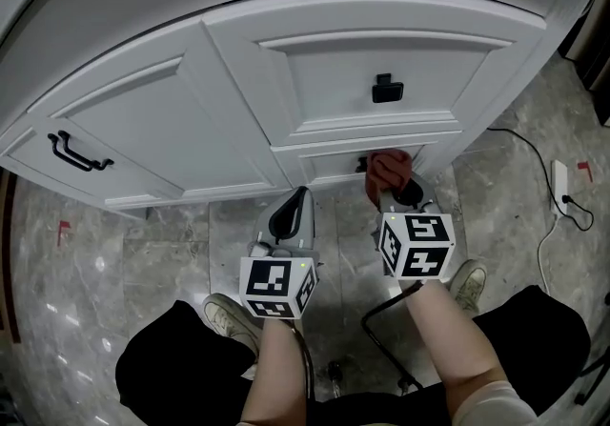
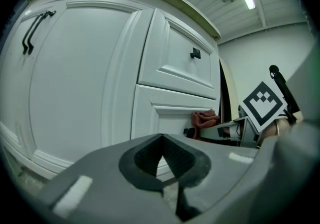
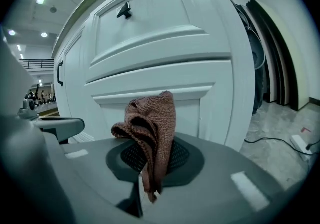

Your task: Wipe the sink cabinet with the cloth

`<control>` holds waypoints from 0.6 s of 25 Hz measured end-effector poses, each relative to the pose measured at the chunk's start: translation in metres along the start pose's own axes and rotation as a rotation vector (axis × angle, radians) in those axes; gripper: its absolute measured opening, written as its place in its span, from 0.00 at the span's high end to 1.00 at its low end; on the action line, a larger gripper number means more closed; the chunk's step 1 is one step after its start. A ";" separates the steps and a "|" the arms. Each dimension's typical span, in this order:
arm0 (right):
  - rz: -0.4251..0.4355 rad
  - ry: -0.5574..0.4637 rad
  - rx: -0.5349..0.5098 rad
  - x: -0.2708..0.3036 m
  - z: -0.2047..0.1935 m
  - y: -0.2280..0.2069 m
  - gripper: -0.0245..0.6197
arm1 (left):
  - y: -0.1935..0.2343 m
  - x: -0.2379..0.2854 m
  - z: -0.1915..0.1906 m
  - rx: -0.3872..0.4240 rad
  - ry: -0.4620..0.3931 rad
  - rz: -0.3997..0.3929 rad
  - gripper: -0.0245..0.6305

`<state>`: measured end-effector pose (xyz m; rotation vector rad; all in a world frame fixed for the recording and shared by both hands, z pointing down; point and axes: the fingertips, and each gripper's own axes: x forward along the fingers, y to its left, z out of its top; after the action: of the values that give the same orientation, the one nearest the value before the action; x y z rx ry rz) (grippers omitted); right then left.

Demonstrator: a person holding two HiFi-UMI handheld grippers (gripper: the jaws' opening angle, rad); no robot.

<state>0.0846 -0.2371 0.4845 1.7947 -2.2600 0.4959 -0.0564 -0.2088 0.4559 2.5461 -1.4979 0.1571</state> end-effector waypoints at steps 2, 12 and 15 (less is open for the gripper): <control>0.009 0.002 0.019 0.004 0.002 -0.005 0.85 | -0.003 0.003 -0.001 0.006 0.006 -0.004 0.96; -0.060 0.008 0.031 -0.002 -0.004 -0.050 0.85 | -0.017 0.019 -0.011 0.011 0.025 -0.032 0.96; -0.071 0.009 0.031 -0.007 -0.003 -0.063 0.84 | -0.027 0.024 -0.011 0.011 0.025 -0.048 0.96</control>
<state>0.1468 -0.2424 0.4931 1.8764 -2.1849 0.5278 -0.0216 -0.2140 0.4681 2.5767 -1.4291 0.1900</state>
